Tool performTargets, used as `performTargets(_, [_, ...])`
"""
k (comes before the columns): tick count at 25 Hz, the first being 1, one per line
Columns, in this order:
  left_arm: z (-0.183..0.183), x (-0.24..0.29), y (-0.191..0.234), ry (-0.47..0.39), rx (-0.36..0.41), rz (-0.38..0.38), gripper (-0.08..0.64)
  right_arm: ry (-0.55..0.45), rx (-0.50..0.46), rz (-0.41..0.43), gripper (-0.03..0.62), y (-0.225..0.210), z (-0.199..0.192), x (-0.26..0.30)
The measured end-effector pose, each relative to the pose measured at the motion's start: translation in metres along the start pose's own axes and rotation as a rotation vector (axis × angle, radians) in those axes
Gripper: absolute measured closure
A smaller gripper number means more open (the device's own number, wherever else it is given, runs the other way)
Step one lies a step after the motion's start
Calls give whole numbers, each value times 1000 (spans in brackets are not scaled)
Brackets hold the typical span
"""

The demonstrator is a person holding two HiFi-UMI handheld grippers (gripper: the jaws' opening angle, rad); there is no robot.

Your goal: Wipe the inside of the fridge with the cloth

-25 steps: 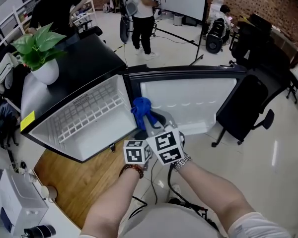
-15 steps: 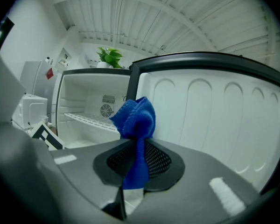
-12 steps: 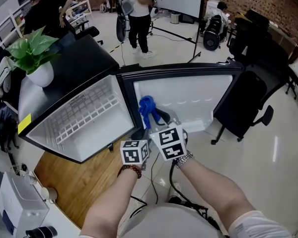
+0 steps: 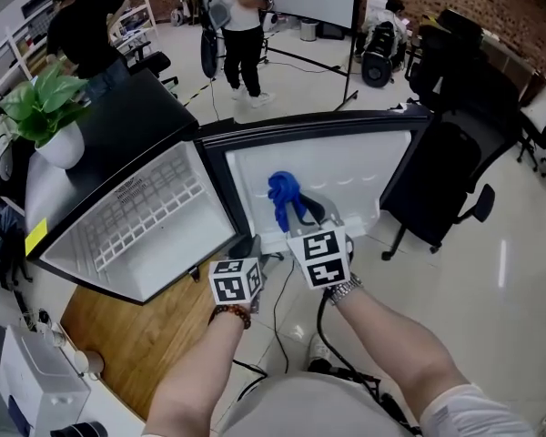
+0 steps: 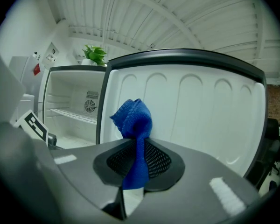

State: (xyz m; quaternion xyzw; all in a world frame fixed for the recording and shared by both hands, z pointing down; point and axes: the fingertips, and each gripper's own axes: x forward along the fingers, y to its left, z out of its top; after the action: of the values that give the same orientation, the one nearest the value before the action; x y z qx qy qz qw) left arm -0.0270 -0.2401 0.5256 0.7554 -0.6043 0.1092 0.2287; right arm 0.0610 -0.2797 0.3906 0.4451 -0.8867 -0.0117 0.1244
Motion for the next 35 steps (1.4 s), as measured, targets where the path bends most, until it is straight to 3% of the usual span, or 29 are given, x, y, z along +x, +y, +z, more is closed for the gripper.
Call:
performTargets(24, [1,-1,0,-4,14,29,494,53,17,-271,543,-141,-33,-58])
performTargets(35, [1,-2,1,-4,17,42,495,66,31,-355,543,-181,-42,-77])
